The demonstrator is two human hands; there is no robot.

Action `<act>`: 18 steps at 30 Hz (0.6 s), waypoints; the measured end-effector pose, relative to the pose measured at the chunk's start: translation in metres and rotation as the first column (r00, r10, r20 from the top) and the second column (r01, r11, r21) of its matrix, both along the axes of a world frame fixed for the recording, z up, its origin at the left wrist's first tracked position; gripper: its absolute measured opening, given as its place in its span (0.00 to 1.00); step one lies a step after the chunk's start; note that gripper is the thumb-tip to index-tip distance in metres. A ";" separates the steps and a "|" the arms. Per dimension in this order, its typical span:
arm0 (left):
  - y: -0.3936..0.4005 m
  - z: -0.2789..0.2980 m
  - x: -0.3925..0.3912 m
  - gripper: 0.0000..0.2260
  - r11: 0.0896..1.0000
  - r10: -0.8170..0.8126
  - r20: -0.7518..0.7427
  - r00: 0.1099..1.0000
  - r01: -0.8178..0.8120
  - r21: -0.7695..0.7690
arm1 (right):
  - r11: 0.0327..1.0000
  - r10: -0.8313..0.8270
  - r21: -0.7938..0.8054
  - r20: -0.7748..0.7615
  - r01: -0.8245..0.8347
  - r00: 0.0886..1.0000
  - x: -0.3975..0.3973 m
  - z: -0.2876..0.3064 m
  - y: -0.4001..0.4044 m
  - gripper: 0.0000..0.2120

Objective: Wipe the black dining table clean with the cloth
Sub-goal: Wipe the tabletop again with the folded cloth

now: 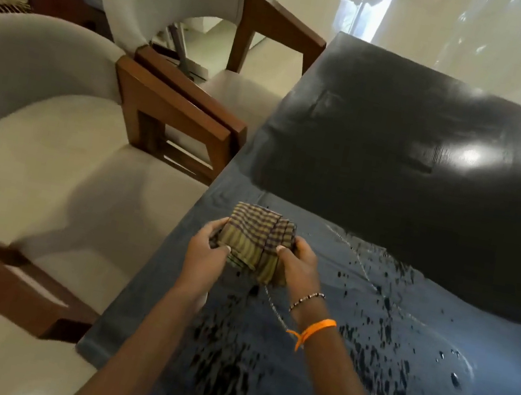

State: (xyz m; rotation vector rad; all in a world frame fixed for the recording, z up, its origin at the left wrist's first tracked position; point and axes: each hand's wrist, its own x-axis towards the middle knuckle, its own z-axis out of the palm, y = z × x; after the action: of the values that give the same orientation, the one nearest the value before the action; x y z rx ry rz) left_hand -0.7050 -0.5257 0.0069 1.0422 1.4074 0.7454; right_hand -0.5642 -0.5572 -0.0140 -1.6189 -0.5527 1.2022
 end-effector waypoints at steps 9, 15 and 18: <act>0.132 -0.014 -0.016 0.24 0.975 -0.203 -0.127 0.971 0.212 0.065 | 0.983 0.078 -0.183 0.421 0.000 0.904 -0.004 0.008 0.141 0.17; 0.154 -0.056 -0.026 0.26 0.951 -0.276 -0.511 0.814 0.307 -0.024 | 0.839 0.507 -0.417 0.832 -0.349 0.226 -0.043 -0.039 0.172 0.29; 0.157 -0.065 -0.024 0.24 0.951 -0.247 -0.514 0.821 0.306 0.032 | 0.832 0.510 -0.448 0.850 -0.327 0.134 -0.046 -0.059 0.183 0.28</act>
State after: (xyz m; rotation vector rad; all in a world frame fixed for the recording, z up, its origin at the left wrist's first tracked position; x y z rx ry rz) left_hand -0.7294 -0.3688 -0.0582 1.5773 1.6129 0.3438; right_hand -0.6102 -0.3739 -0.0728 -2.3551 -1.8861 0.4000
